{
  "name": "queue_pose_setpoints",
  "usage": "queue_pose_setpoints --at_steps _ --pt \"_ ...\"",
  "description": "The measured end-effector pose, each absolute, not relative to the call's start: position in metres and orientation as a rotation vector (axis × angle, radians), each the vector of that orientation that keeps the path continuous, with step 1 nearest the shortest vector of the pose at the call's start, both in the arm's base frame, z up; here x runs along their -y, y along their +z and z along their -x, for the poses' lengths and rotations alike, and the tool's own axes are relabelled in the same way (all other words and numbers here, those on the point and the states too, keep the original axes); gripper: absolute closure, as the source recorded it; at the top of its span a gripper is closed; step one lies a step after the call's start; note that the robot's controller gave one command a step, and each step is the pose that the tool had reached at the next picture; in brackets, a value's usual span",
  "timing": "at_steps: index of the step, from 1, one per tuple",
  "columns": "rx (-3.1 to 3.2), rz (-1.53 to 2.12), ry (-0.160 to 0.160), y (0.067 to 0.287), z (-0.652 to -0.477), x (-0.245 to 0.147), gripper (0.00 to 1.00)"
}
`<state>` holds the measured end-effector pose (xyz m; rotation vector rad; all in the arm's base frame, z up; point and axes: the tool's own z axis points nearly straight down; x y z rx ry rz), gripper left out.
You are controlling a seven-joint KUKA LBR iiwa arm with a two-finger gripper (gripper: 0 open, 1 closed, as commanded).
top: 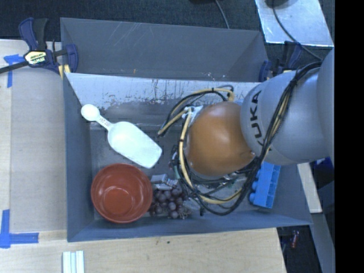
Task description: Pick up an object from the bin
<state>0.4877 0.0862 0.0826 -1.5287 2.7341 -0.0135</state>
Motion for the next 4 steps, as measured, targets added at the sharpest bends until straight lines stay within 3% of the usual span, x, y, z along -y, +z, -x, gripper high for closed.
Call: queue_pose_setpoints --at_steps 1,3,4 --pt "-2.837 1.321 -0.004 0.073 -0.492 -0.109 1.0" --pt "-2.834 1.32 -0.003 0.076 -0.493 -0.11 1.0" --pt "-2.843 1.322 0.0 0.107 -0.49 -0.109 1.0"
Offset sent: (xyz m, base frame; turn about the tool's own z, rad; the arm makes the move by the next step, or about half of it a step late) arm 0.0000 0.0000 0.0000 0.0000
